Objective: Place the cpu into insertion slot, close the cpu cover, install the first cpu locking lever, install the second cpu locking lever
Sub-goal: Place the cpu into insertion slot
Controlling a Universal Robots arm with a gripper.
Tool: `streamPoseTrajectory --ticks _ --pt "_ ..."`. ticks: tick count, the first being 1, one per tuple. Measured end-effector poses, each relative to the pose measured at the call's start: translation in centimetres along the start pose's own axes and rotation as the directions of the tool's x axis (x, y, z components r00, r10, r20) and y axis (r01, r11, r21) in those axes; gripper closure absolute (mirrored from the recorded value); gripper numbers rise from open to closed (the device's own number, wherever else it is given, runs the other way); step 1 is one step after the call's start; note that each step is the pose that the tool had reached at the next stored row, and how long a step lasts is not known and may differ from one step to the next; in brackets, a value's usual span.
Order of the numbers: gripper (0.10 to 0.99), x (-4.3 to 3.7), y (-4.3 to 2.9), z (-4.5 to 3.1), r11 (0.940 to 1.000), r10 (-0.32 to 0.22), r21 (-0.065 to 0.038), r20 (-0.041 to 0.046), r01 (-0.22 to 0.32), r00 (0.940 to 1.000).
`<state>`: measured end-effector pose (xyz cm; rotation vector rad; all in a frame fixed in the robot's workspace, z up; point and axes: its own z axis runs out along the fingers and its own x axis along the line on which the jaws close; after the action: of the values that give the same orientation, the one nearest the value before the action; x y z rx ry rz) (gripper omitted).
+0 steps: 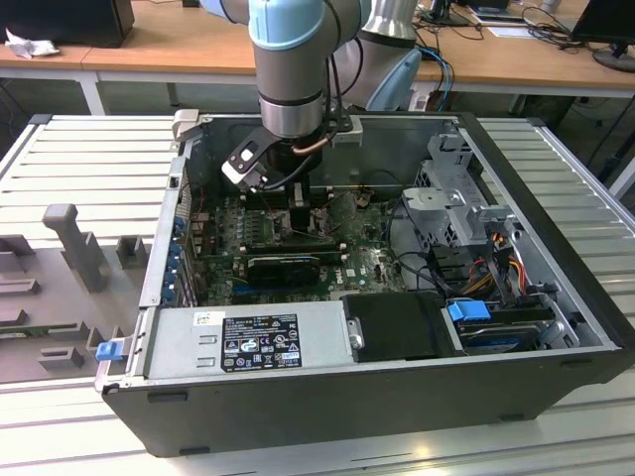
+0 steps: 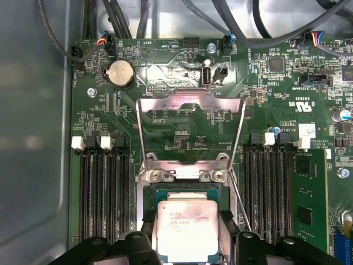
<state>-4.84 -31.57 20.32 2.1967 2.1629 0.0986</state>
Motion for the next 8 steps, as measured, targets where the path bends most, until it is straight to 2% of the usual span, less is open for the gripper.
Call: streamPoseTrajectory --ticks 8 --pt "0.557 0.00 0.00 0.19 1.0000 0.000 0.000 0.0008 0.000 1.0000"
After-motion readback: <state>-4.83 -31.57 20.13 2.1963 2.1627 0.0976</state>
